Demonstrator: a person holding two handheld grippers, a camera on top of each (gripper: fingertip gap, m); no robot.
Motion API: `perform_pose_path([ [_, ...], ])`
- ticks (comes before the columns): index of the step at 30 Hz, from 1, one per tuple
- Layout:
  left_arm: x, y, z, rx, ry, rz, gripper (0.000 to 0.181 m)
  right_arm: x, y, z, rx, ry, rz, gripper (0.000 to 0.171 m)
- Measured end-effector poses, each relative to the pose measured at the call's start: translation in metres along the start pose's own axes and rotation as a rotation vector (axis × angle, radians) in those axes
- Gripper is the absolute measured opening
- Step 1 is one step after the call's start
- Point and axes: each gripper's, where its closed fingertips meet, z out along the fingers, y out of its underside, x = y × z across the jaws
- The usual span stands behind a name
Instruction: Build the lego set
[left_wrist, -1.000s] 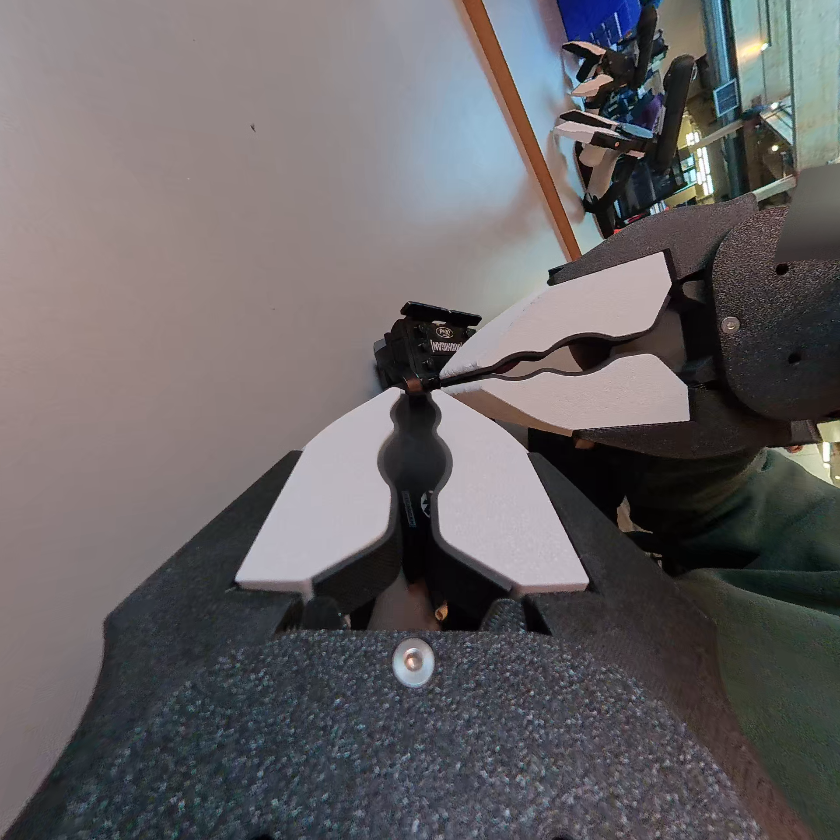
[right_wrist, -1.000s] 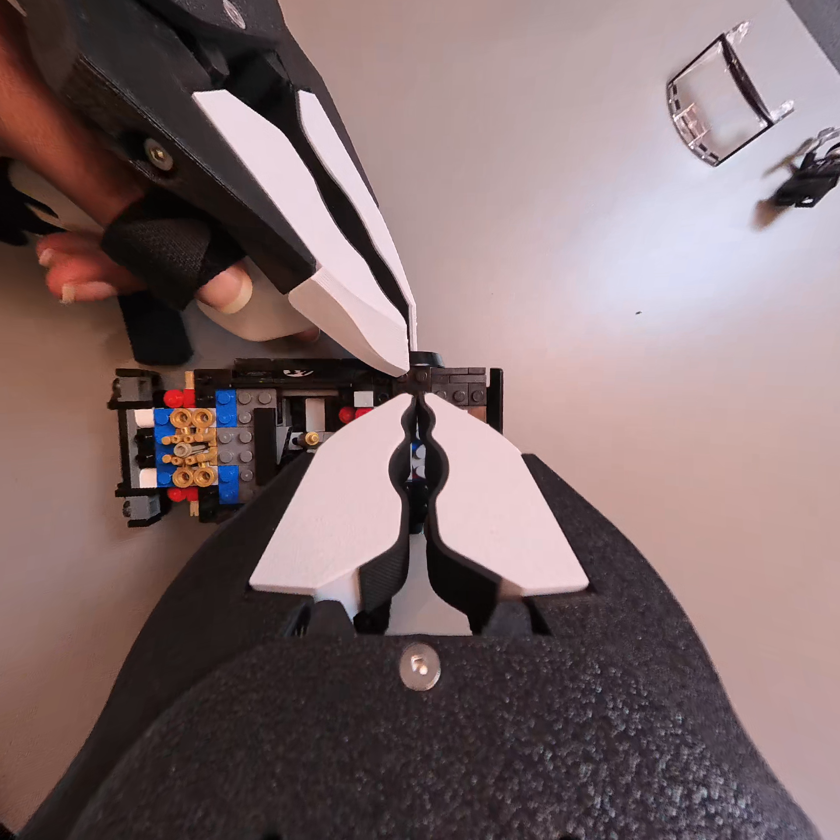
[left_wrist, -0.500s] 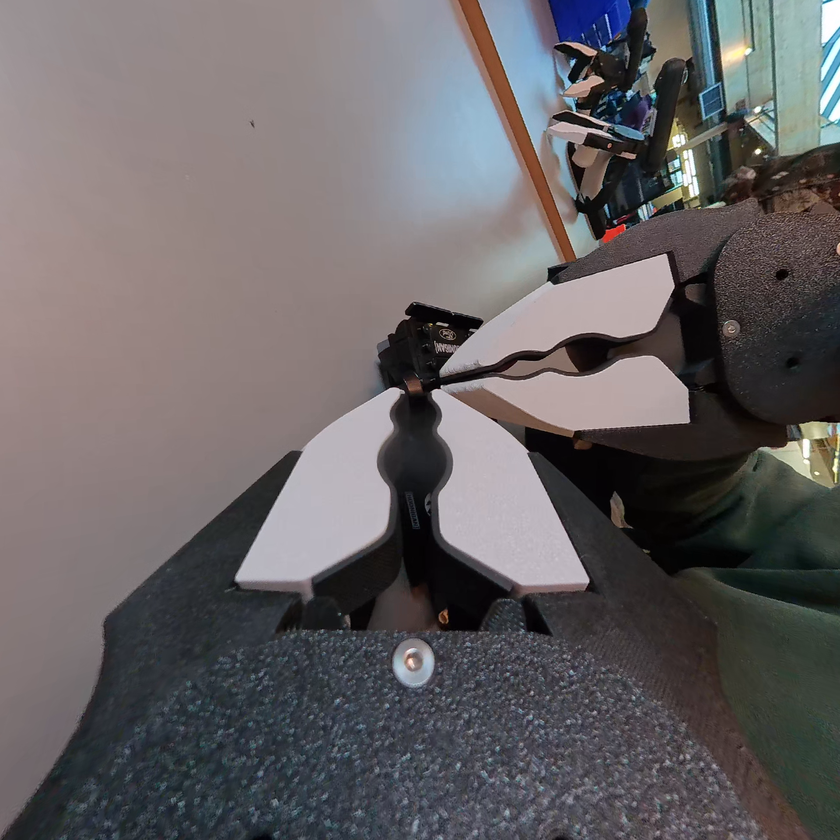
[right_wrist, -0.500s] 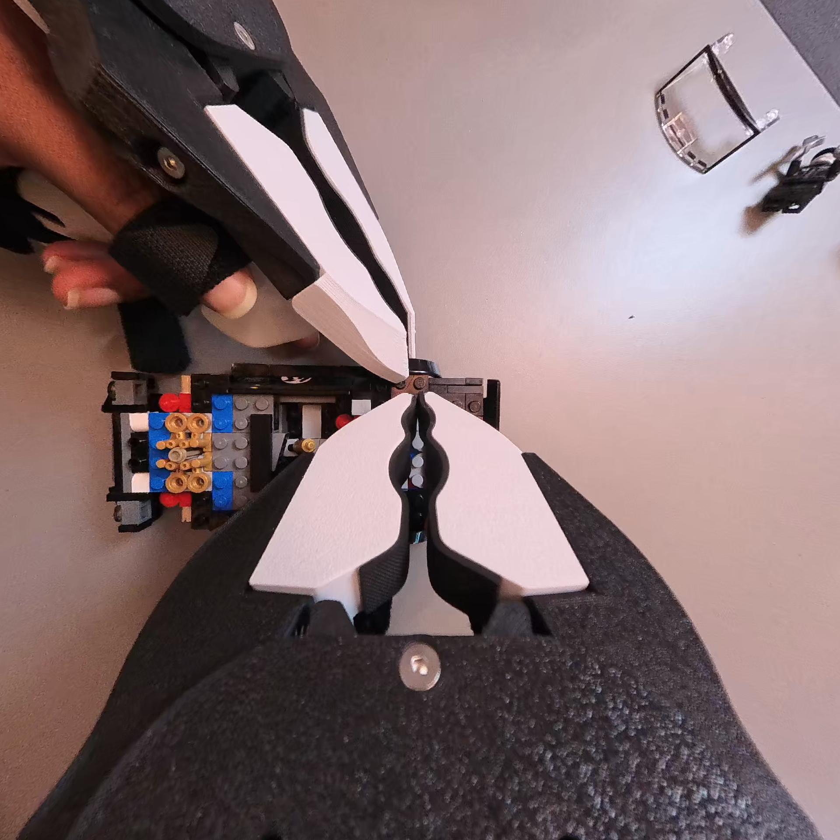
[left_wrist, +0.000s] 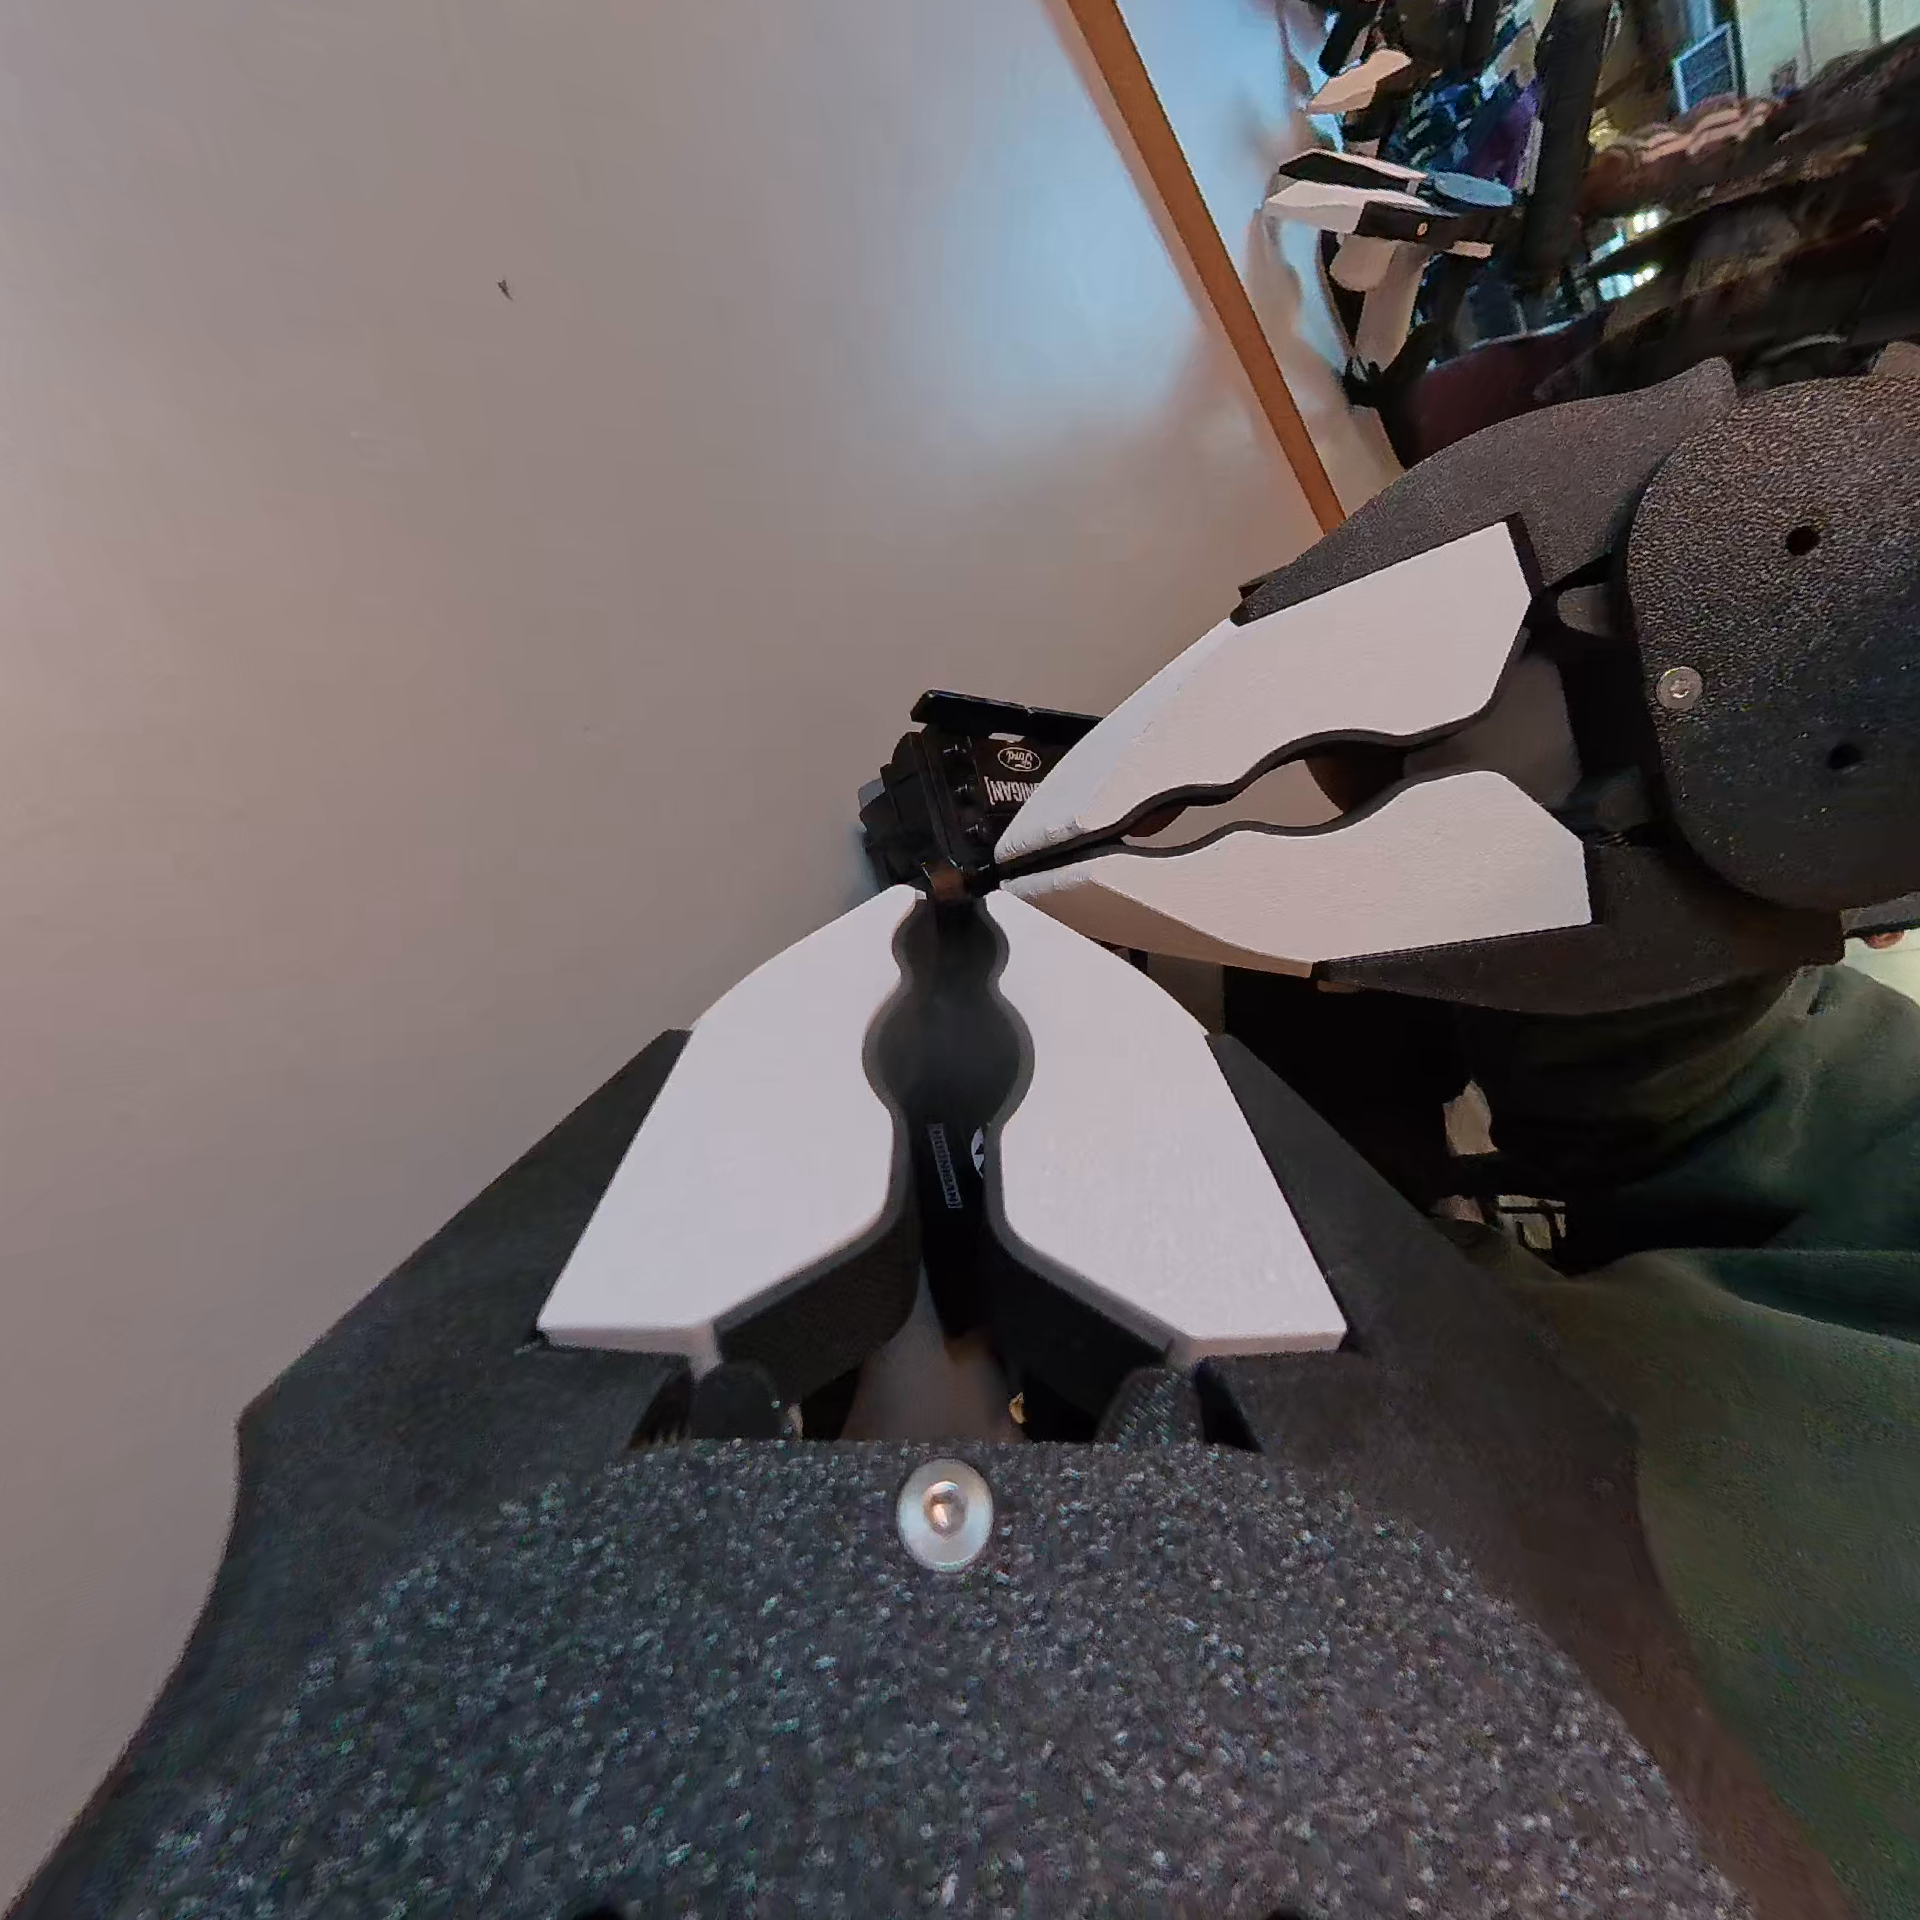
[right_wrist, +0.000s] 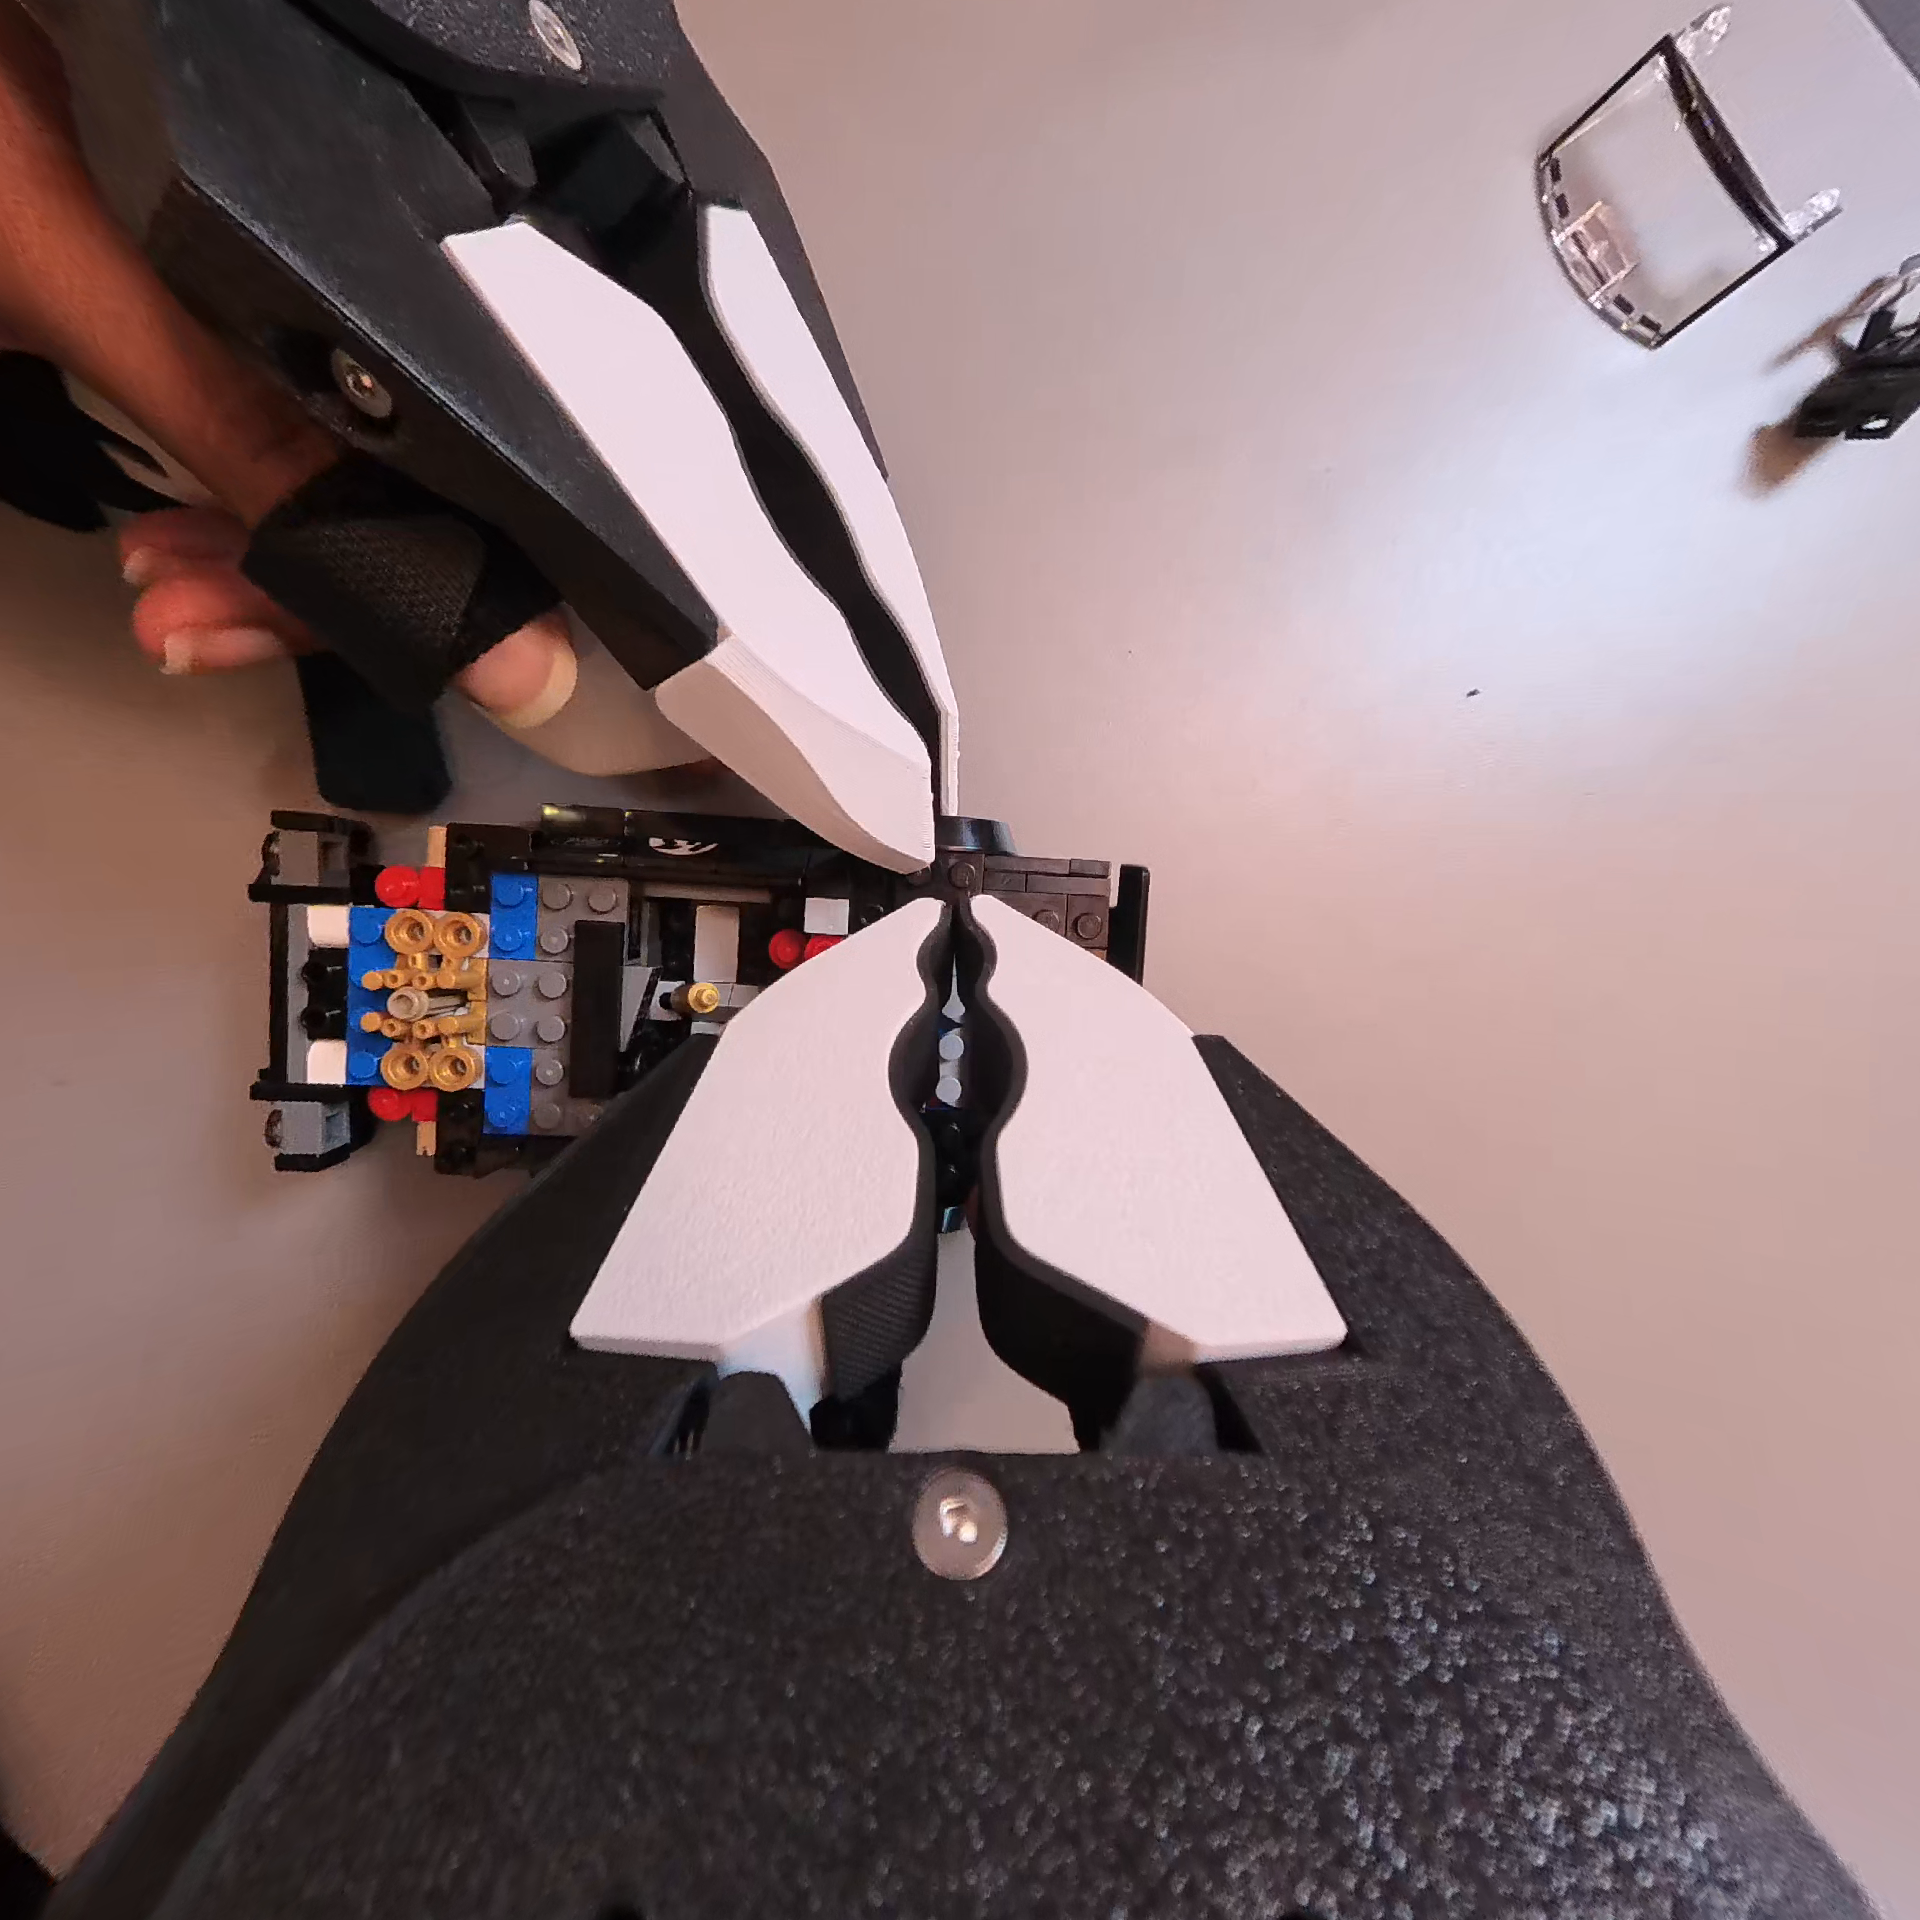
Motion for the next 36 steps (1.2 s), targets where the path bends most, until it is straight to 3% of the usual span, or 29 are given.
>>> perform_pose_path([
  [24,0.000,0.003,0.003,-0.003,-0.013,0.044,0.008,-0.003,0.004,0.001,-0.161,-0.005,-0.146,0.000],
  [31,0.000,0.002,0.001,0.008,0.008,0.021,0.007,-0.003,0.002,0.001,-0.088,-0.057,-0.063,0.000],
  [34,0.001,0.002,0.000,0.019,0.027,-0.001,0.007,0.003,-0.007,-0.010,0.030,-0.081,0.038,0.000],
  [36,0.005,0.004,-0.001,0.017,0.052,-0.011,0.017,0.005,-0.012,-0.023,0.107,-0.103,0.086,0.000],
])
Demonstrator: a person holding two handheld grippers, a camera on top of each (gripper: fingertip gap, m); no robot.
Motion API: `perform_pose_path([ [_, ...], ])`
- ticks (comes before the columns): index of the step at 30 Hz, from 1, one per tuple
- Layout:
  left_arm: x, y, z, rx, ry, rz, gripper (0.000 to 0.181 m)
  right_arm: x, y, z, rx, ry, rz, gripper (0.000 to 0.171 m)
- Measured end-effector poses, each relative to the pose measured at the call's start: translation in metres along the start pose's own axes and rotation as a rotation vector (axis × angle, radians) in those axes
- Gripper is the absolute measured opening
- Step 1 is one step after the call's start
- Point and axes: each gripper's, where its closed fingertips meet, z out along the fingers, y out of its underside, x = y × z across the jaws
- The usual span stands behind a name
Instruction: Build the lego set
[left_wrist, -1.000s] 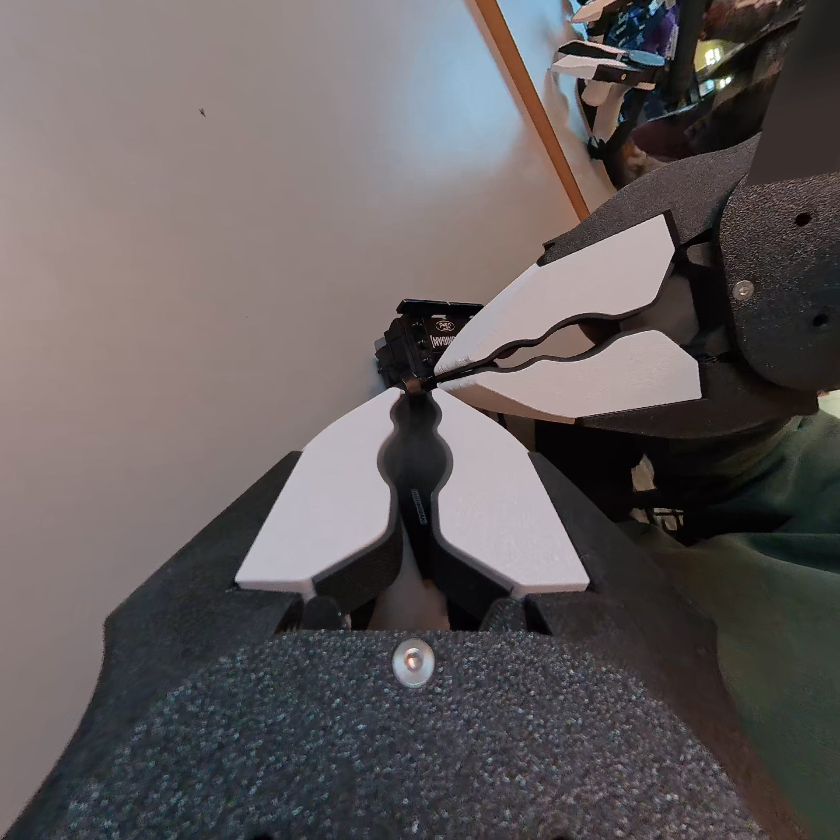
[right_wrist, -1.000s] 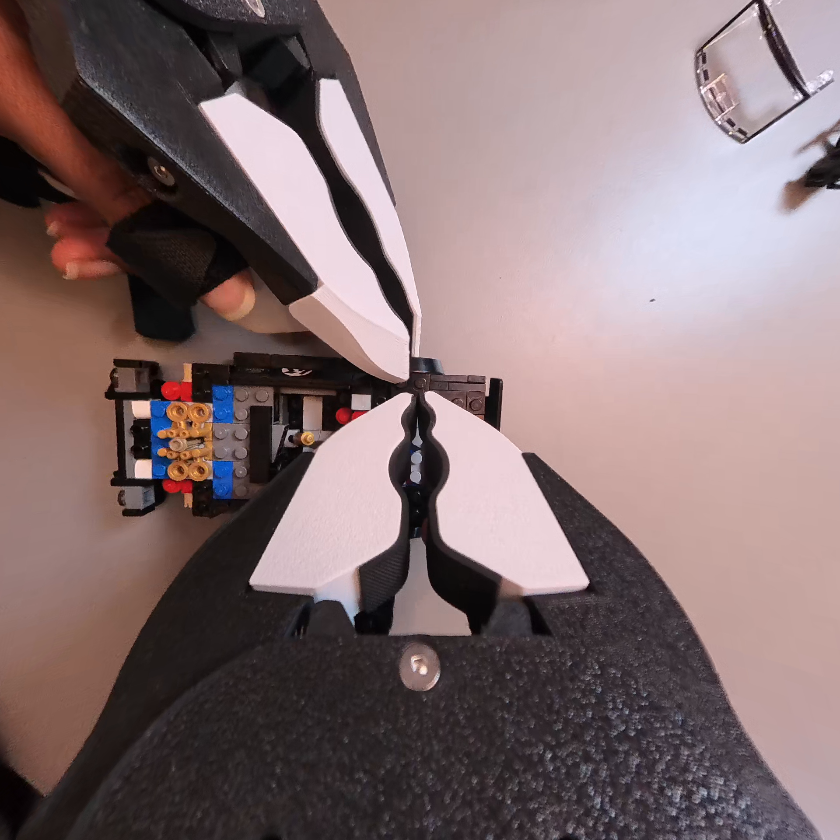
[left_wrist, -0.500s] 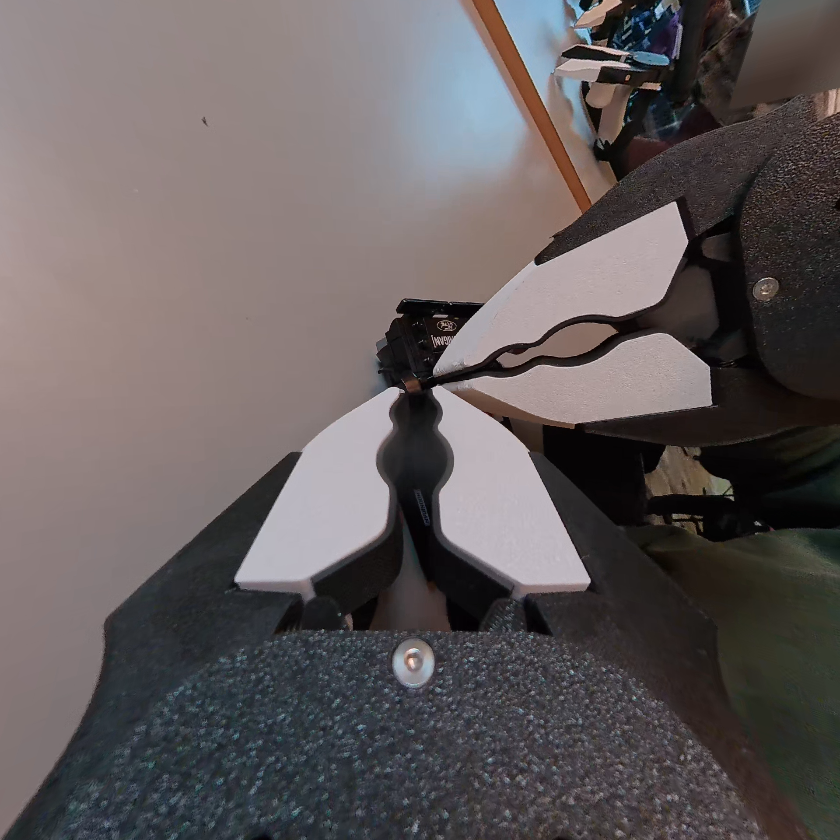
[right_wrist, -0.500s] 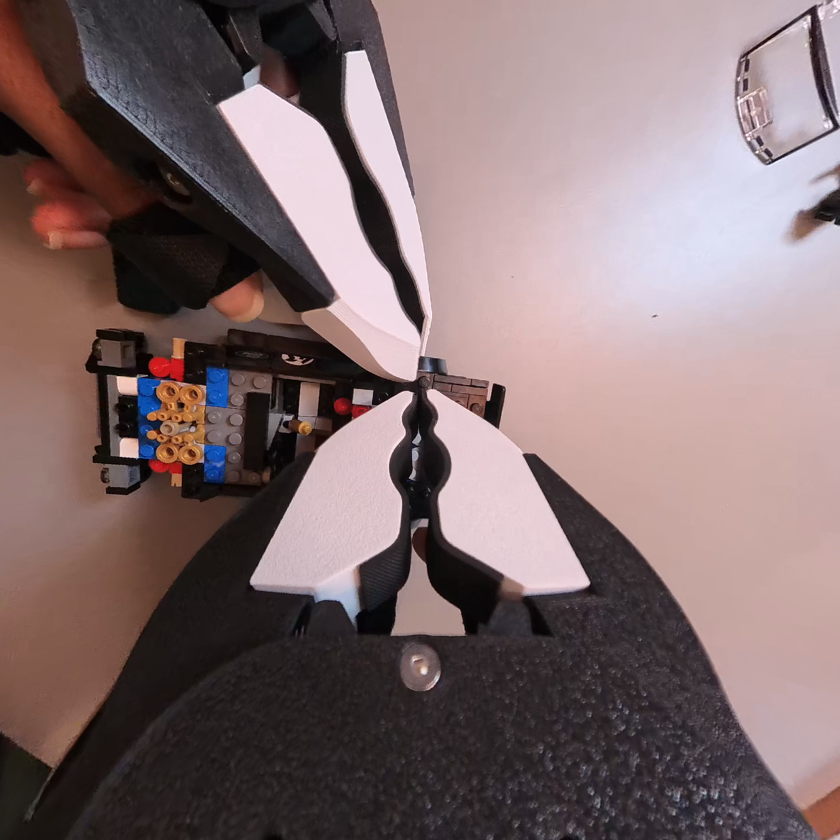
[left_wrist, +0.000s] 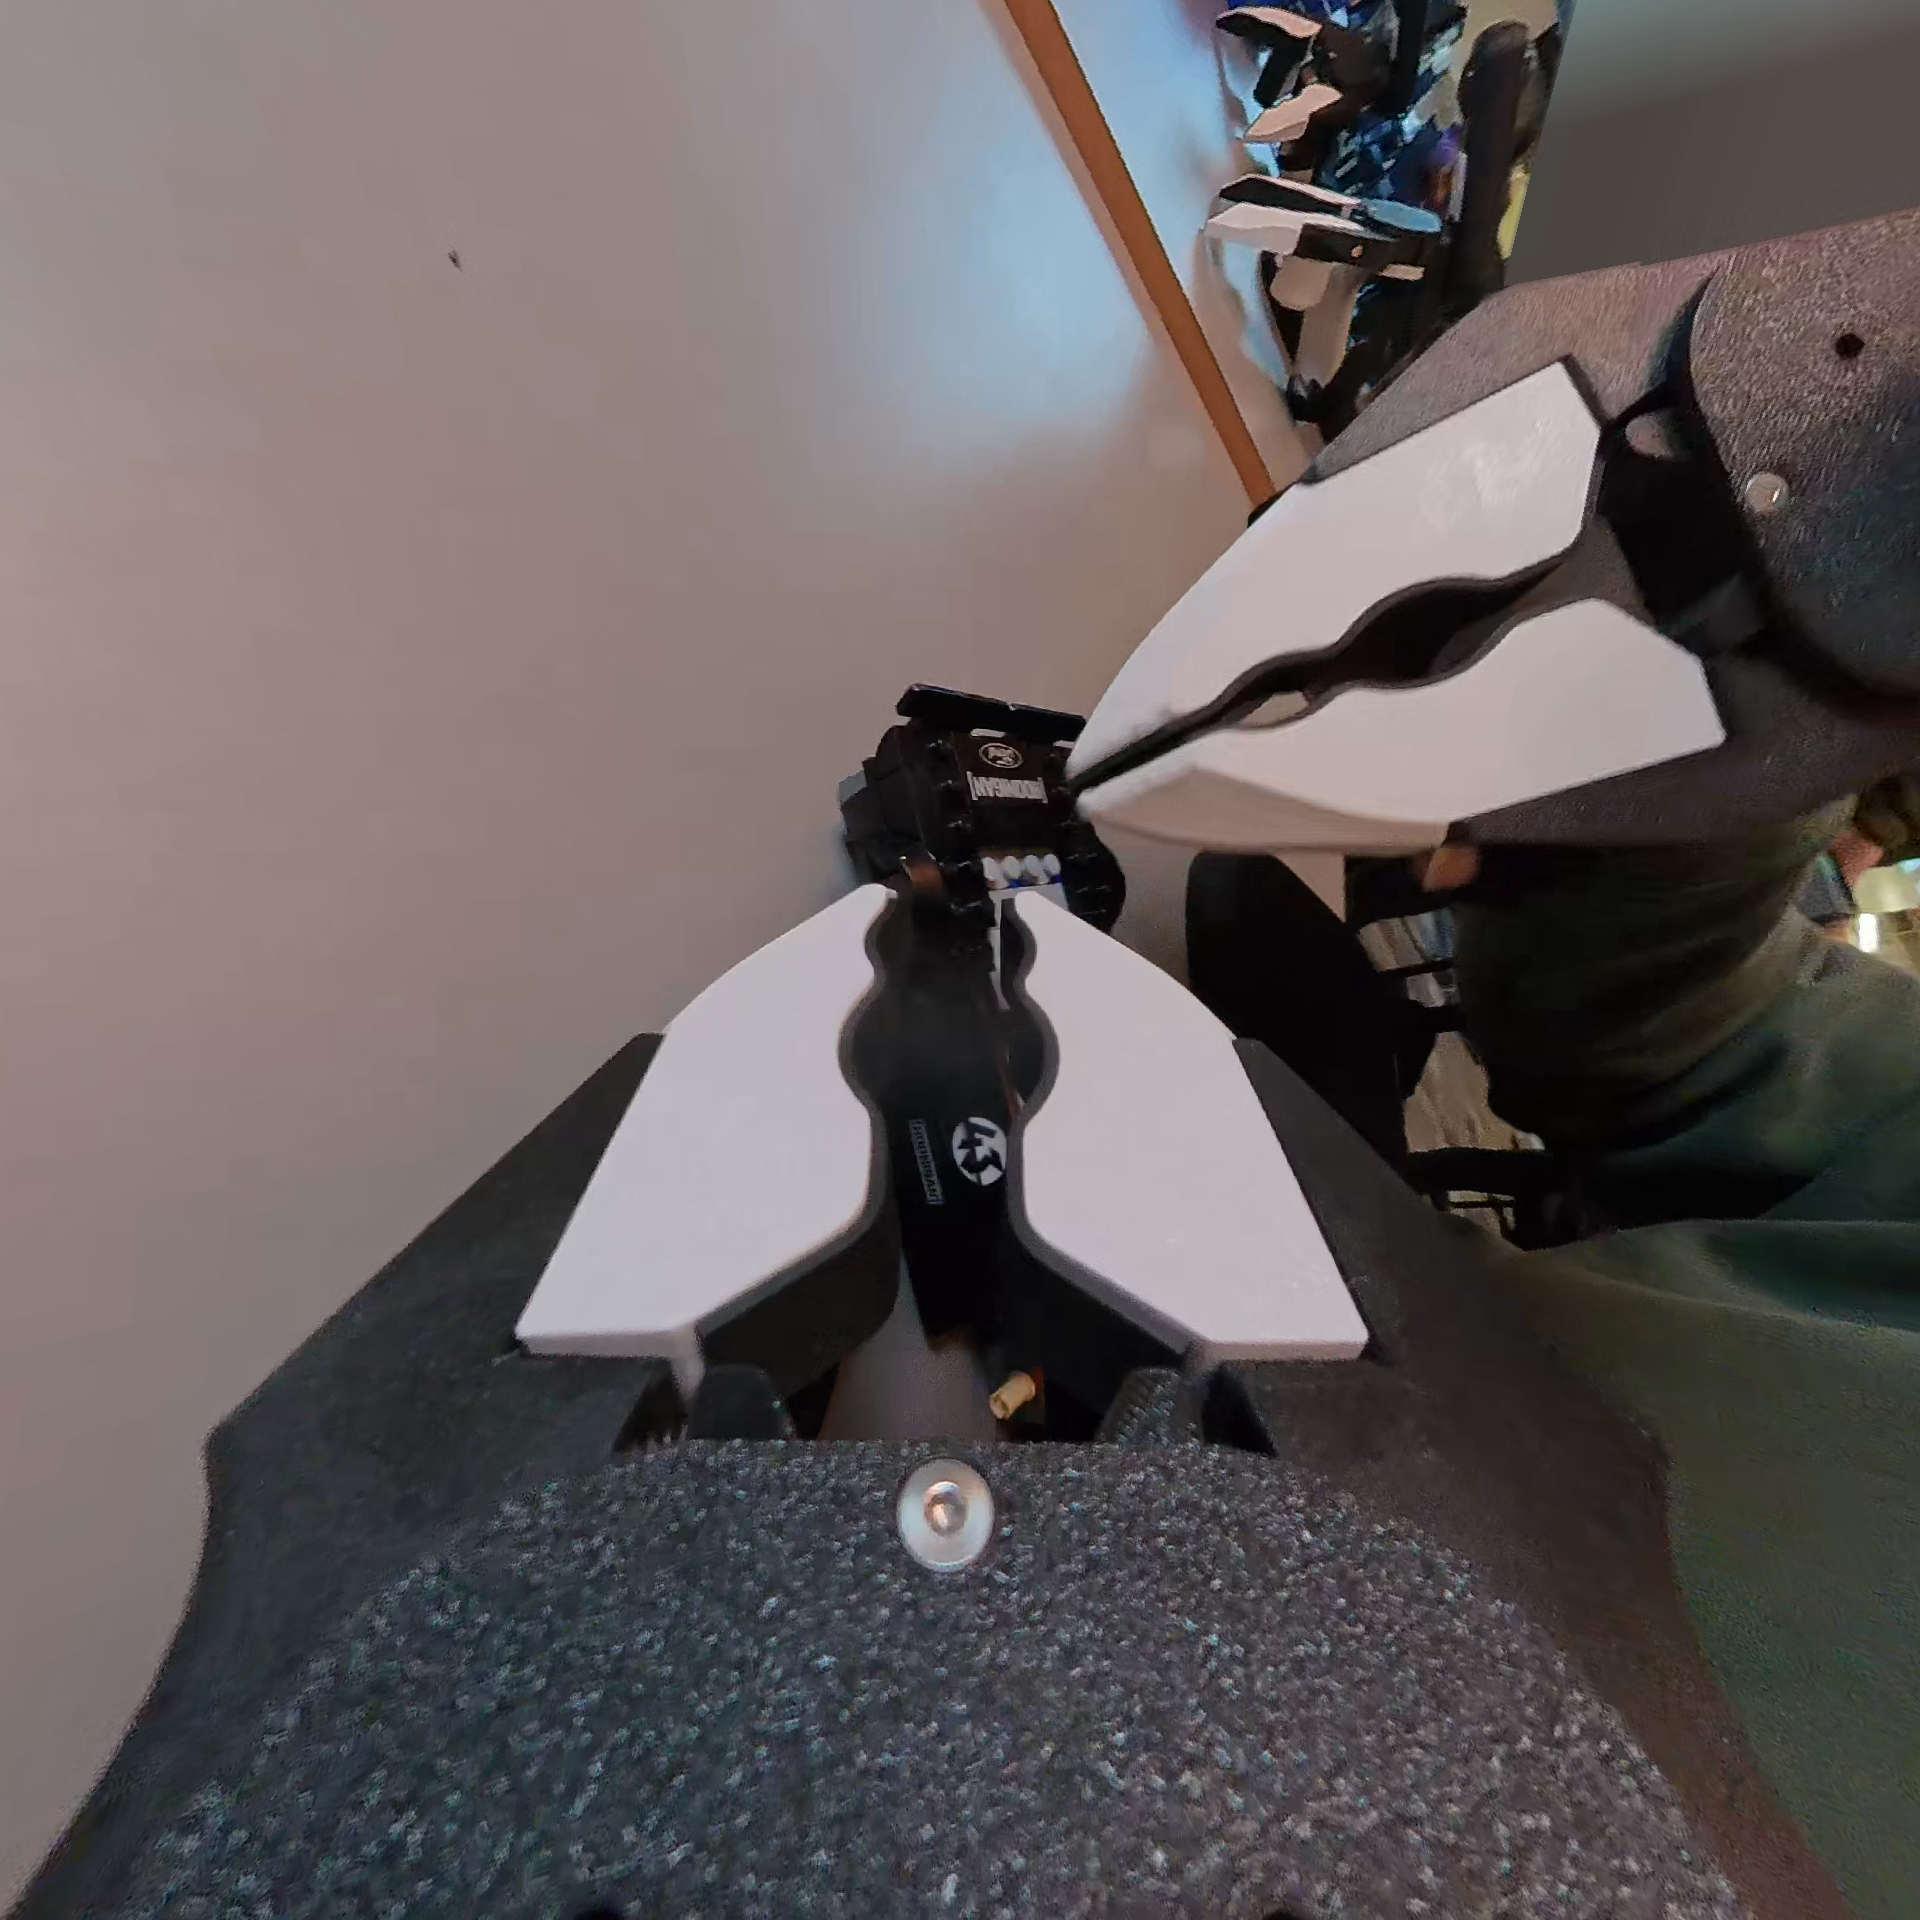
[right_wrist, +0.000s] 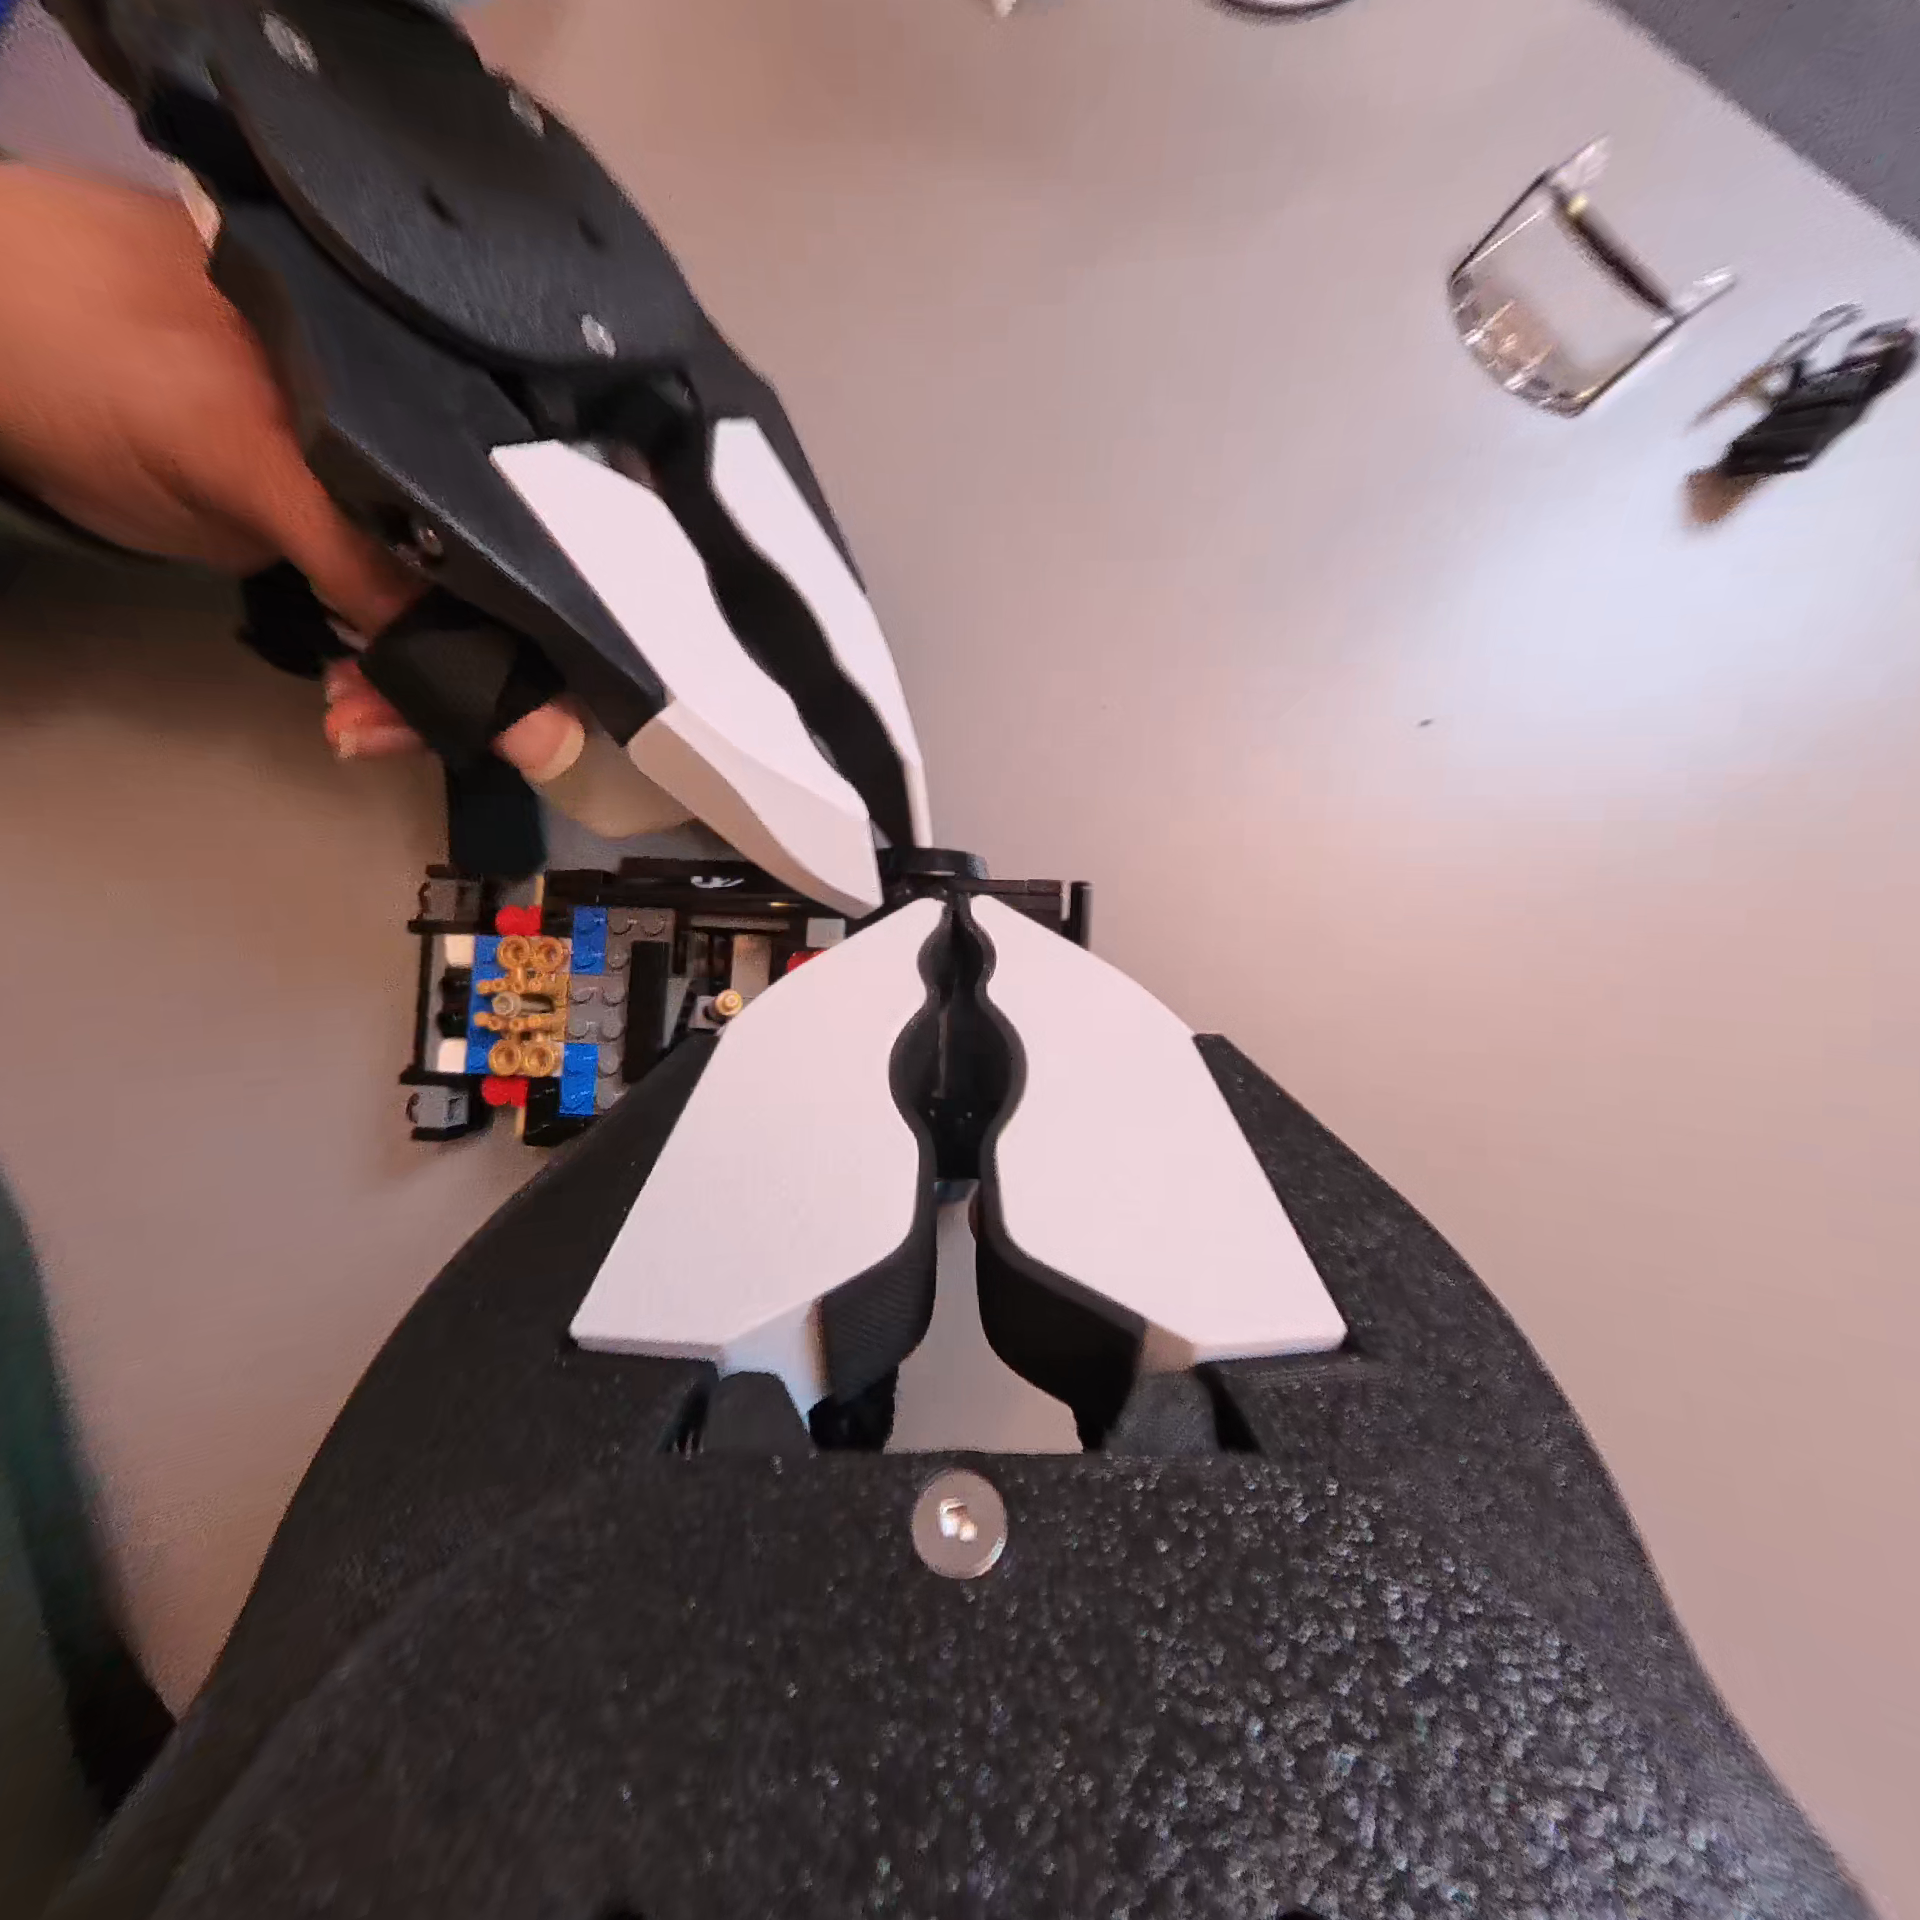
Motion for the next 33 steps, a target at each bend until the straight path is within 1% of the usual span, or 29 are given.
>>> perform_pose_path([
  [4,0.002,-0.001,-0.001,0.007,0.009,0.004,0.020,0.009,0.001,-0.012,0.073,0.030,0.034,0.000],
  [9,0.000,-0.003,-0.005,0.024,-0.007,0.009,0.019,0.005,0.012,-0.005,0.063,0.011,0.046,0.000],
  [10,-0.001,-0.004,-0.006,0.026,-0.010,0.008,0.019,0.003,0.012,-0.002,0.051,0.007,0.037,0.008],
  [11,-0.003,-0.004,-0.007,0.029,-0.015,0.009,0.019,0.000,0.013,0.001,0.035,0.001,0.024,0.010],
  [12,-0.004,-0.005,-0.008,0.033,-0.019,0.009,0.018,-0.003,0.012,0.005,0.022,-0.005,0.010,0.009],
  [13,-0.005,-0.005,-0.009,0.036,-0.021,0.007,0.017,-0.005,0.011,0.008,0.017,-0.002,-0.005,0.001],
  [14,-0.005,-0.005,-0.009,0.036,-0.019,0.005,0.016,-0.005,0.009,0.010,0.010,0.007,-0.021,0.000],
  [20,-0.004,-0.002,-0.007,0.023,-0.011,0.010,0.014,-0.009,0.017,0.022,-0.096,0.014,-0.077,0.000],
  [27,-0.003,0.001,-0.005,0.010,-0.004,0.015,0.012,-0.007,0.016,0.024,-0.115,0.063,-0.131,0.000],
  [30,-0.004,0.001,-0.007,0.013,0.003,0.007,0.012,-0.008,0.007,0.021,-0.094,0.055,-0.128,0.000],
  [33,-0.006,0.000,-0.009,0.015,-0.003,0.009,0.011,-0.009,0.007,0.024,-0.119,0.051,-0.147,0.000],
])
